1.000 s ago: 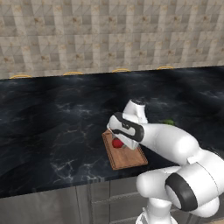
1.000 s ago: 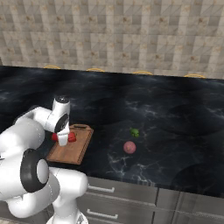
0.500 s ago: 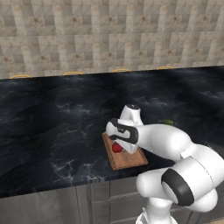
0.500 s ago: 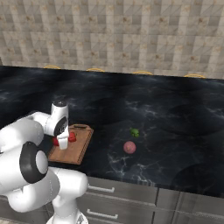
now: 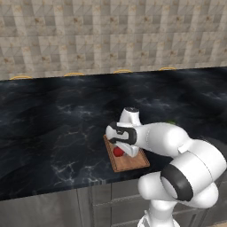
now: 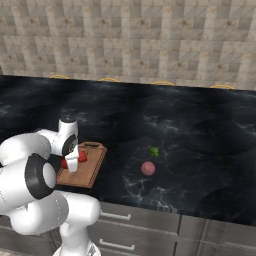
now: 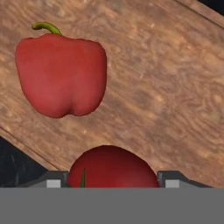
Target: Place the avocado, onion, tomato, and bell pepper on the cutting board.
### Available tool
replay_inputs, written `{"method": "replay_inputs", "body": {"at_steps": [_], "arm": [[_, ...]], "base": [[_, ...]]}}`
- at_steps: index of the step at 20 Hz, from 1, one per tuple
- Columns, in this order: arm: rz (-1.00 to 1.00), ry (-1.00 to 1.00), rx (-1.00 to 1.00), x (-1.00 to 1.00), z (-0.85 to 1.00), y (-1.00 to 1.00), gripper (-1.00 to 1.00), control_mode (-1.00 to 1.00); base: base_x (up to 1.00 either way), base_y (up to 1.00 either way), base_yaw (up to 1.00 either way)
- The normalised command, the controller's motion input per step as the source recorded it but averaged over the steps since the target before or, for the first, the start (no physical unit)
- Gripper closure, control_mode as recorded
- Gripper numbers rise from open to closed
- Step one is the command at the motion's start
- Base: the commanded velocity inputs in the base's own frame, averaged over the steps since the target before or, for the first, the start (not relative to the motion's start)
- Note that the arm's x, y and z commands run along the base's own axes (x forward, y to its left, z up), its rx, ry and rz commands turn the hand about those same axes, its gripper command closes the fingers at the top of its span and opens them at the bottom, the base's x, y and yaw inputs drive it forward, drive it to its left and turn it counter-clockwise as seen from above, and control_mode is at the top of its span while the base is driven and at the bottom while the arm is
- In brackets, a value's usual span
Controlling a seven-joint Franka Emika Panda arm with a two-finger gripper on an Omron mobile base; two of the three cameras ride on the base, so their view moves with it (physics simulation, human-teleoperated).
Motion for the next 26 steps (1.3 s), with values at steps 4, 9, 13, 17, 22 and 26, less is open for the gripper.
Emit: {"method": "replay_inputs", "body": {"at_steps": [4, 9, 13, 17, 22, 26], "arm": [[0.0, 0.0, 0.0, 0.0, 0.0, 0.0, -1.0, -1.0], [0.0, 0.0, 0.0, 0.0, 0.0, -0.01, -1.0, -1.0], [-0.04, 0.0, 0.0, 0.01, 0.25, -0.01, -1.0, -1.0], [-0.12, 0.0, 0.0, 0.0, 0.66, -0.21, -1.0, -1.0], [-0.17, 0.02, 0.0, -0.01, 0.84, -0.4, -1.0, -1.0], [-0.16, 0.06, -0.08, -0.01, 0.43, -0.82, -1.0, -1.0]], "base": [[0.0, 0.0, 0.0], [0.0, 0.0, 0.0], [0.0, 0.0, 0.0], [0.0, 0.0, 0.0], [0.0, 0.0, 0.0], [0.0, 0.0, 0.0]]}}
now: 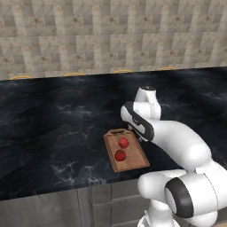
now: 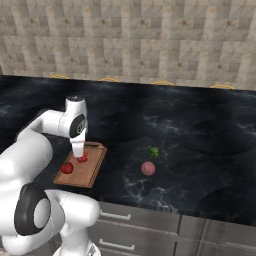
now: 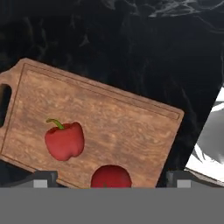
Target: Place the avocado, onion, tomato, and bell pepper on the cutting board.
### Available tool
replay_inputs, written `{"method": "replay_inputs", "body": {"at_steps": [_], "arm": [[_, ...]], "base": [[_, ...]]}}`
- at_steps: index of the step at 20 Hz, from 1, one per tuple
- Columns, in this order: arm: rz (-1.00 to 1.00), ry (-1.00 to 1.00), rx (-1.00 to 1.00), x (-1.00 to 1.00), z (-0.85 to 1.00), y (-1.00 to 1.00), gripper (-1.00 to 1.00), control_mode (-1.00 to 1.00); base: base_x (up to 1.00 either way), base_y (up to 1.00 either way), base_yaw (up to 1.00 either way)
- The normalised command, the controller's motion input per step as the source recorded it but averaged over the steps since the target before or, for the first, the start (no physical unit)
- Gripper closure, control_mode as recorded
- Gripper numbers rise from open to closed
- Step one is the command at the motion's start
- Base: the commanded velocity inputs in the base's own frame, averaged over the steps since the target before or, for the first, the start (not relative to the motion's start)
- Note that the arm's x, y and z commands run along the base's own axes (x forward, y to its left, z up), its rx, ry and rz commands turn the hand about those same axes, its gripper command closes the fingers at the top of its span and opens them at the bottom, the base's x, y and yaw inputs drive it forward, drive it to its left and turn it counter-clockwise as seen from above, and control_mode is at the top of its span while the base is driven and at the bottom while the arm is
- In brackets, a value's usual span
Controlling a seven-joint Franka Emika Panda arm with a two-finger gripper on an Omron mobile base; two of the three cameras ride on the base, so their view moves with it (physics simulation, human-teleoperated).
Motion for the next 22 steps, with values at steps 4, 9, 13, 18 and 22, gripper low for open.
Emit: {"method": "replay_inputs", "body": {"at_steps": [4, 9, 13, 18, 22], "arm": [[-0.08, 0.09, -0.13, 0.0, 0.03, -0.98, -1.0, -1.0], [-0.06, 0.09, -0.11, -0.04, -0.03, -1.0, -1.0, -1.0], [-0.02, 0.04, -0.09, 0.0, -0.03, -1.0, -1.0, -1.0], [0.0, 0.01, -0.08, -0.03, -0.06, -1.0, -1.0, -1.0], [0.08, -0.01, -0.02, -0.08, -0.17, -0.98, -1.0, -1.0]], "base": [[0.0, 0.0, 0.0], [0.0, 0.0, 0.0], [0.0, 0.0, 0.0], [0.0, 0.0, 0.0], [0.0, 0.0, 0.0]]}}
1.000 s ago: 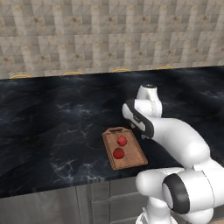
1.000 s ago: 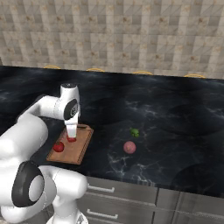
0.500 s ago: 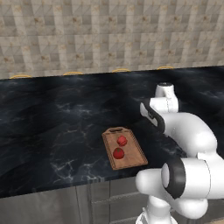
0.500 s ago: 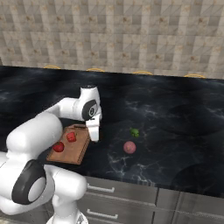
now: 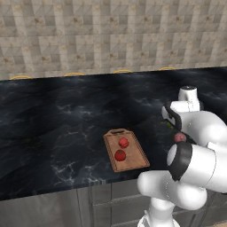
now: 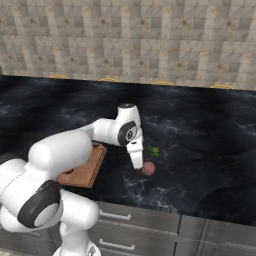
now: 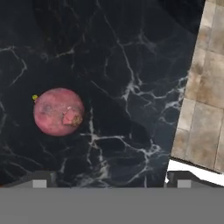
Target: Place the avocado, onion, tomato, and bell pepper on the cutting board.
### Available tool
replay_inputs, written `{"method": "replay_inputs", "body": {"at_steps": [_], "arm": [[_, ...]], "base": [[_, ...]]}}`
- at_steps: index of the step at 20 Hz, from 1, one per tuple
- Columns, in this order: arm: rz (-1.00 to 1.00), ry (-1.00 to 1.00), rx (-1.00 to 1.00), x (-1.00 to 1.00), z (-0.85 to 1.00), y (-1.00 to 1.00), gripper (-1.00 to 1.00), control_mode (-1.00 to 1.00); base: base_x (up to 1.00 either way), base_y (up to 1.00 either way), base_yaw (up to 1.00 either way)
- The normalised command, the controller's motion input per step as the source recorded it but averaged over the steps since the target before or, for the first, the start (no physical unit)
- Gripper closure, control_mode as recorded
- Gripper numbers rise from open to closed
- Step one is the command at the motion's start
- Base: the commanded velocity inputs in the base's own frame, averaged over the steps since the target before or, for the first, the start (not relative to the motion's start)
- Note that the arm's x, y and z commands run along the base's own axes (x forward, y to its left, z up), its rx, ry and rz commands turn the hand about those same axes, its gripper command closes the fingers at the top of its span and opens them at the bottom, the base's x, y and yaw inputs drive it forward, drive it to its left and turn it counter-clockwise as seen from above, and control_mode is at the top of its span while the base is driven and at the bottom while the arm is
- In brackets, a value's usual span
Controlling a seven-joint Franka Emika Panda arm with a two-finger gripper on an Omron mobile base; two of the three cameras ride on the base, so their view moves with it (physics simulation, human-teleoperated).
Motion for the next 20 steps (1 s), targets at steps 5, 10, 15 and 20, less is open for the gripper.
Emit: {"method": "replay_inputs", "body": {"at_steps": [5, 10, 15, 20], "arm": [[0.17, -0.07, 0.02, 0.09, -0.24, -0.49, -1.0, -1.0], [0.1, -0.04, 0.01, 0.26, -0.19, -0.1, -1.0, -1.0], [0.02, -0.04, 0.02, 0.44, -0.11, 0.0, -1.0, -1.0], [0.01, 0.0, 0.01, 0.19, -0.11, 0.0, -1.0, -1.0]], "base": [[0.0, 0.0, 0.0], [0.0, 0.0, 0.0], [0.0, 0.0, 0.0], [0.0, 0.0, 0.0]]}}
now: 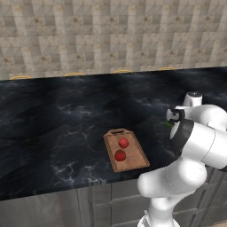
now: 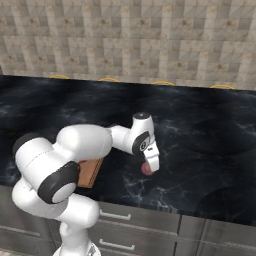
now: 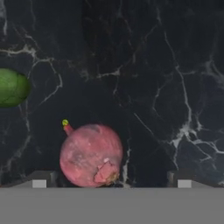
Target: Place the avocado, onion, tomato, and bell pepper on the cutting board.
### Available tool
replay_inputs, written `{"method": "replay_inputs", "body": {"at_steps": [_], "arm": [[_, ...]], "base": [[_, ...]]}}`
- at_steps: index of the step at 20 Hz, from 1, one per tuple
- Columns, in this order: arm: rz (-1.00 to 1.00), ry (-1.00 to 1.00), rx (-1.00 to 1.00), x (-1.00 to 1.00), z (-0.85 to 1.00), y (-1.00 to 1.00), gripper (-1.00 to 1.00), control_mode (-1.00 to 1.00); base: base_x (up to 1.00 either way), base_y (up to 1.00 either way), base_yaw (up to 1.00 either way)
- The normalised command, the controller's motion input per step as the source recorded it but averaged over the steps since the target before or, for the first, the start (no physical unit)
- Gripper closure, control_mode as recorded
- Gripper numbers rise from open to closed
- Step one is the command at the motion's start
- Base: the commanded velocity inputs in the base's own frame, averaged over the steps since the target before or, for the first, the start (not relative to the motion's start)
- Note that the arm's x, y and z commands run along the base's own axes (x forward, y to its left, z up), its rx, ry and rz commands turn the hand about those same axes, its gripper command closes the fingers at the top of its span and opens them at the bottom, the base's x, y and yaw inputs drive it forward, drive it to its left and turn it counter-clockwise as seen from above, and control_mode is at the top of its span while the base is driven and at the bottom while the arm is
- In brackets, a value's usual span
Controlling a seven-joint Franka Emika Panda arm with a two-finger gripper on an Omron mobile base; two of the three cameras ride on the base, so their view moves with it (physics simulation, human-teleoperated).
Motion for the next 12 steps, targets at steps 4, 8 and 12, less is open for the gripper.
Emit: {"method": "replay_inputs", "body": {"at_steps": [4, 8, 12], "arm": [[0.0, 0.0, 0.0, 0.02, -0.04, 0.0, -1.0, -1.0], [0.0, 0.0, 0.0, 0.07, -0.21, 0.0, -1.0, -1.0], [0.0, 0.0, 0.0, 0.0, -0.25, 0.0, -1.0, -1.0]], "base": [[0.0, 0.0, 0.0], [0.0, 0.0, 0.0], [0.0, 0.0, 0.0]]}}
